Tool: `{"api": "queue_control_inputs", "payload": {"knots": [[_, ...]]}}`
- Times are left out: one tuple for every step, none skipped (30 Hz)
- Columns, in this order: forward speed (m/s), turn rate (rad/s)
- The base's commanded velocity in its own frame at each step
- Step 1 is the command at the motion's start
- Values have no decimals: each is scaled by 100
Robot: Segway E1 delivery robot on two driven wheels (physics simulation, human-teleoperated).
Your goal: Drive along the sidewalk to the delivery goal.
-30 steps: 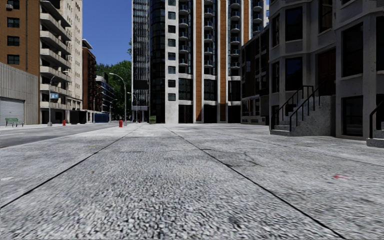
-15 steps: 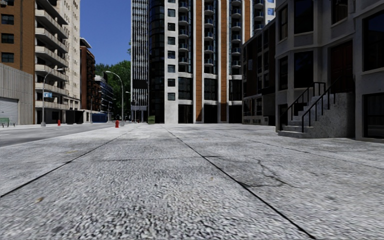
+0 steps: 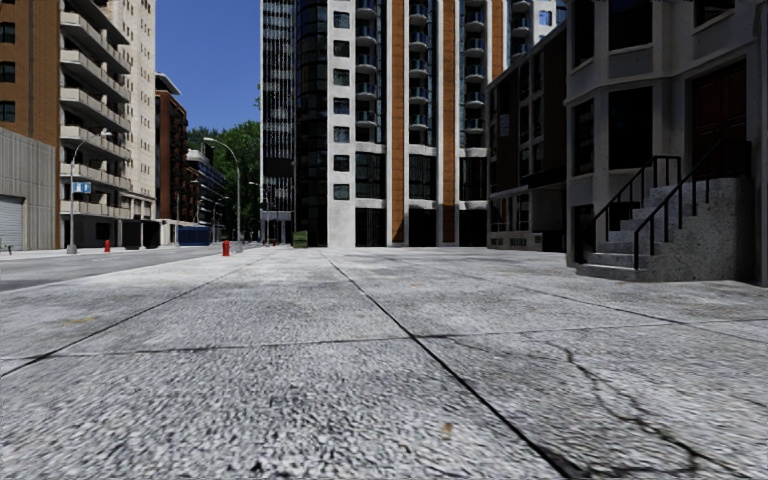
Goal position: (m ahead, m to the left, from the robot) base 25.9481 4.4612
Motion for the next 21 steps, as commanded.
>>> {"api": "queue_control_inputs", "payload": {"knots": [[200,0],[198,0],[198,0],[198,0],[198,3],[198,3],[198,4],[198,4],[198,4],[198,4],[198,4],[198,4],[198,4],[198,4],[198,4],[197,7],[197,11],[197,15],[197,15],[197,17],[197,18]]}}
